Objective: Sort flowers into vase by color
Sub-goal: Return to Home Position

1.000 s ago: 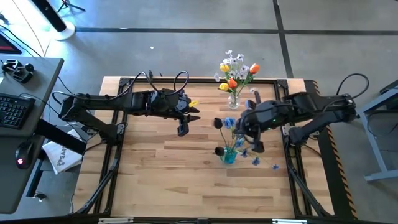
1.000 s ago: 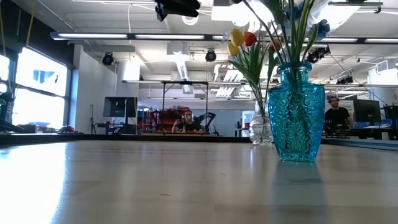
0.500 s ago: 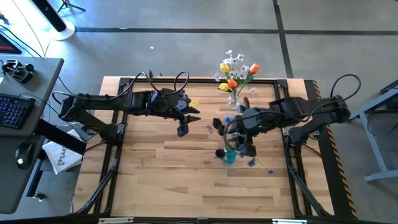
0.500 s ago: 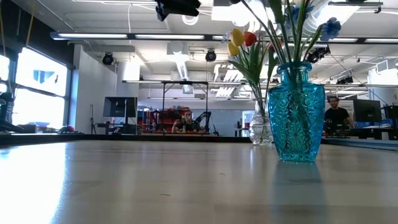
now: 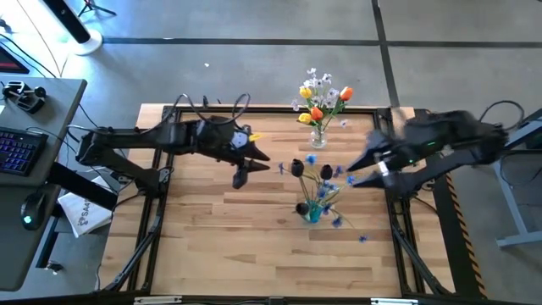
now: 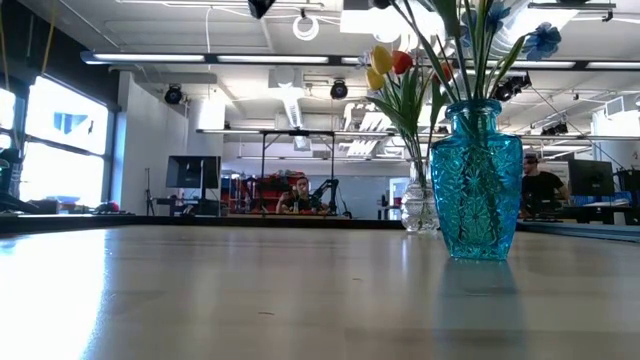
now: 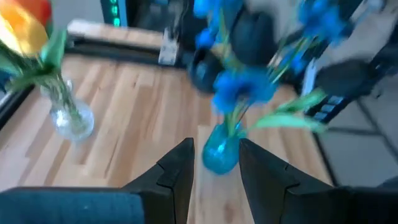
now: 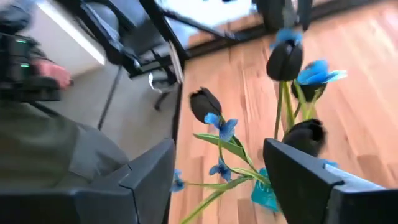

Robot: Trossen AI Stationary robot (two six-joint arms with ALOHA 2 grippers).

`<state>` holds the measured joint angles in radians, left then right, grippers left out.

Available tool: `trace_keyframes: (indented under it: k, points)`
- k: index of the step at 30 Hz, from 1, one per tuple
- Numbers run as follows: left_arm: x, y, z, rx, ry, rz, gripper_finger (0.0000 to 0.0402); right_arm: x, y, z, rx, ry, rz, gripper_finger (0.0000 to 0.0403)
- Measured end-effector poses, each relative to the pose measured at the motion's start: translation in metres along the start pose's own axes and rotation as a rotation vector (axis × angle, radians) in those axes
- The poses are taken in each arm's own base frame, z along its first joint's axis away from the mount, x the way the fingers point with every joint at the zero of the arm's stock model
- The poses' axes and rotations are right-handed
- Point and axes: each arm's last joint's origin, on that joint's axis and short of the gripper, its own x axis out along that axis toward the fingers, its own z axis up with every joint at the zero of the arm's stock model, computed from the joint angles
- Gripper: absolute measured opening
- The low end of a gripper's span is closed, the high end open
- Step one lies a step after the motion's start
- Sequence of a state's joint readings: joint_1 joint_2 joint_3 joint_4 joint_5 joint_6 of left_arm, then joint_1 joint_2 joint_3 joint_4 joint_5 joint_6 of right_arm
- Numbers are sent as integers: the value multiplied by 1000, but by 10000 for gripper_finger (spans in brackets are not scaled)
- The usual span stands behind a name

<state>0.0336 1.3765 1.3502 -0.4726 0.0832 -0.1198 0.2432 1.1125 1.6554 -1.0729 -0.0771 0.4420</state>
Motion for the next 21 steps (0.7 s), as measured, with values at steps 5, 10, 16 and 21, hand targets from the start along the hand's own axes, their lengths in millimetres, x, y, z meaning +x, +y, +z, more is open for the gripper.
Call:
trace_keyframes:
  k: [5,10,16,21]
  points:
    - [-33,-2,11,-7,-95,-10,115,-59,-3,-12,-85,-189,-6,193]
    - [-70,2,16,4,-204,7,96,-102,-10,-32,-128,-368,24,118]
    - [-84,11,-18,-95,-435,-9,50,-90,-35,-81,-88,-512,80,25]
    - [-69,18,-57,-190,-658,-63,14,-59,-53,-114,-88,-639,118,10]
